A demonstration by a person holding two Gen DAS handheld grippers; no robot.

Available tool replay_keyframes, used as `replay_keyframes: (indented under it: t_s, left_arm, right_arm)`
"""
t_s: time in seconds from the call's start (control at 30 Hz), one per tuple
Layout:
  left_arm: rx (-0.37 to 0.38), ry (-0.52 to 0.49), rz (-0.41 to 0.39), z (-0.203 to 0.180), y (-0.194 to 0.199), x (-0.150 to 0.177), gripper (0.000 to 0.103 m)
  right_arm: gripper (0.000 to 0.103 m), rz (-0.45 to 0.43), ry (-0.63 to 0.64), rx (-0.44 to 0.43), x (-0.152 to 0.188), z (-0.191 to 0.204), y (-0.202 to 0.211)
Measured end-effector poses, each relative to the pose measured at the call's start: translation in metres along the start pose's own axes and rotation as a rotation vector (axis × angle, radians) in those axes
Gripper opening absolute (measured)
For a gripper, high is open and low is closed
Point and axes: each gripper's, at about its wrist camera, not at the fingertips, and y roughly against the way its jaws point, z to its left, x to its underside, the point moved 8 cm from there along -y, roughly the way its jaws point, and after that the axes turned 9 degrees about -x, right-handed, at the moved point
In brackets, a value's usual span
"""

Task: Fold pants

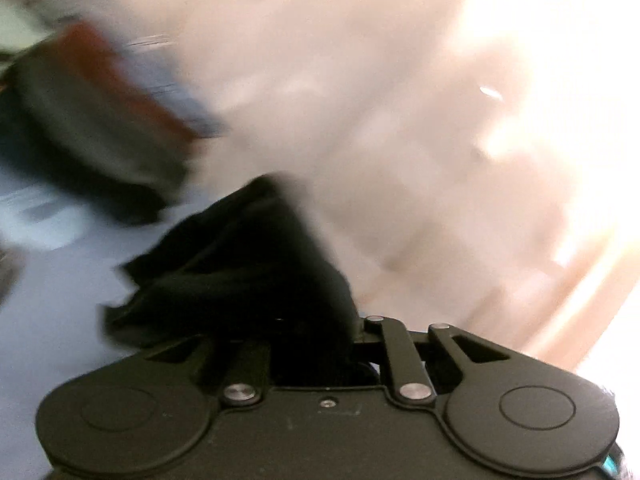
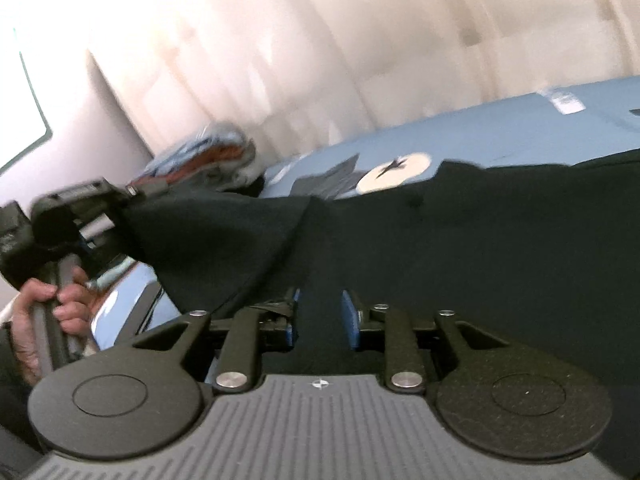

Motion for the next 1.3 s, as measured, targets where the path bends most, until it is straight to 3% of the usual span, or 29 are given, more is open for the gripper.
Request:
replay_keyframes:
  t_s: [0.13,0.3,0.4,0.5,0.57,0.63,0.7,0.73,0.83,0.9,1.0,1.07,1.17,1.23,1.3]
  left_arm:
    - [0.193,-0.122,0.074,-0.079,-0.014,0.021,0.103]
    - [0.375,-0.280,0.306,-0.162,-0.045,0.103,0.103]
    - [0.392,-0.360,0.501,-0.176,-0.066,0.167,0.103]
    - [0.387,-0.340,0.631,-0.173,-0.070,0.193,0.103]
    - [0.393,-0.315,0.631,-0.169,-0.063,0.186,0.103]
    - [0.380,-0.308,0.573,-0.162,-0.053,0.168,0.103]
    - [0.340,-0.303,0.498,-0.148,-0.043,0.148,0.103]
    - [0.306,-0.302,0.469,-0.140,-0.036,0.145,0.103]
    - [0.189,-0.263,0.430,-0.108,-0.048,0.132,0.103]
    - [0.150,-0.228,0.428,-0.091,-0.044,0.130,0.103]
    - [0.129,-0.213,0.424,-0.079,-0.041,0.133,0.103]
    - [0.118,-0.210,0.423,-0.073,-0.040,0.134,0.103]
    - [0.111,-0.180,0.433,-0.065,-0.040,0.127,0.103]
    - [0.104,-0.161,0.442,-0.057,-0.042,0.126,0.103]
    - [0.101,-0.140,0.456,-0.055,-0.046,0.128,0.103]
  right_arm:
    - [0.045,-0.071,-0.037,0.052,-0.005,-0.018,0.022]
    - [0.049,-0.144,-0.062,0.218,-0.004,-0.053,0.069]
    - [0.059,-0.166,-0.047,0.363,0.005,-0.075,0.106]
    - [0.071,-0.179,-0.064,0.433,0.015,-0.091,0.138]
    - [0.074,-0.201,-0.082,0.429,0.018,-0.094,0.151]
    - [0.083,-0.239,-0.094,0.412,0.016,-0.094,0.162]
    - [0.100,-0.296,-0.110,0.369,0.009,-0.091,0.169]
    - [0.103,-0.320,-0.119,0.345,0.006,-0.089,0.169]
    - [0.103,-0.317,-0.117,0.288,-0.011,-0.089,0.145]
    - [0.103,-0.286,-0.088,0.279,-0.021,-0.096,0.126]
    - [0.103,-0.232,-0.098,0.303,-0.028,-0.116,0.098]
    - [0.103,-0.175,-0.172,0.315,-0.023,-0.131,0.085]
    - [0.103,-0.155,-0.211,0.253,-0.020,-0.125,0.080]
    - [0.103,-0.122,-0.264,0.166,-0.016,-0.116,0.078]
    - [0.103,-0.106,-0.255,0.159,-0.013,-0.111,0.077]
